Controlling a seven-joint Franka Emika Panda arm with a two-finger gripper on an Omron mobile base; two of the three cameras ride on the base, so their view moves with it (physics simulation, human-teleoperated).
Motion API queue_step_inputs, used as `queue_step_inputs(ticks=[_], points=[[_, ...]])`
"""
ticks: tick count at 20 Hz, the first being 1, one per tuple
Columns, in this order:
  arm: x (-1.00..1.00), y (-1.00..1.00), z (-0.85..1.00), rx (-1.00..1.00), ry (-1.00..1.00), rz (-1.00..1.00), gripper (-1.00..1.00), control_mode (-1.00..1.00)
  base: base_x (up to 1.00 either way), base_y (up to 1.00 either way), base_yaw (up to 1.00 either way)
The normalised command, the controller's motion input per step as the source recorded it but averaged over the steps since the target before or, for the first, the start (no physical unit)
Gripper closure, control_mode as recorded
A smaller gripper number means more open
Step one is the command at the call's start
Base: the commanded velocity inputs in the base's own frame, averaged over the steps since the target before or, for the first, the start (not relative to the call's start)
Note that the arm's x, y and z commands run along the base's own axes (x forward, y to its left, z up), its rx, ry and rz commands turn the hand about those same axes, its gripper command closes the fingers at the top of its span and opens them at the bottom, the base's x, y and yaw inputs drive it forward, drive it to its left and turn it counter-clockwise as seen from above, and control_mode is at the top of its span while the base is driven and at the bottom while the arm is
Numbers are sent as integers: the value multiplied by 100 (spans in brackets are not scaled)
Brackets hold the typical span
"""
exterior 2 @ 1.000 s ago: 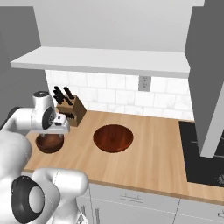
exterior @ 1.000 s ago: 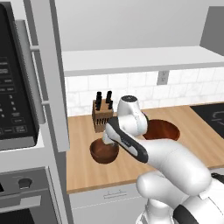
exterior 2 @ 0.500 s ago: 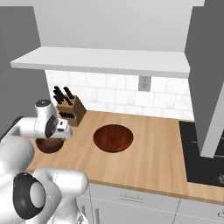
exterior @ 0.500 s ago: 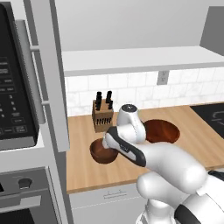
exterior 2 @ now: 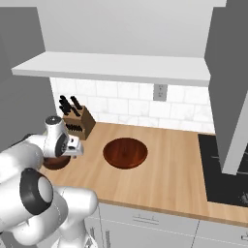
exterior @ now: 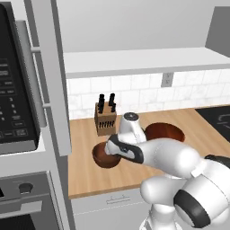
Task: Pick up the bowls on the counter and stack them on top of one another in the open cabinet. Place the smaller bowl on top of the larger bowl.
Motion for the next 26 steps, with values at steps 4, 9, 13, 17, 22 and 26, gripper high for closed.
queue_step_inputs(ticks=[4, 9, 13, 17, 22, 26], points=[[8, 0, -33, 0, 0, 0, -100, -100, 0, 0, 0], [1, 0, -24, 0, 0, 0, 100, -100, 0, 0, 0], [0, 0, 0, 0, 0, 0, 100, -100, 0, 0, 0], [0, 0, 0, 0, 0, 0, 100, -100, 0, 0, 0], [0, -14, 12, 0, -6, -1, 100, -100, 0, 0, 0], [0, -67, 41, 4, -15, -12, 100, -100, 0, 0, 0]])
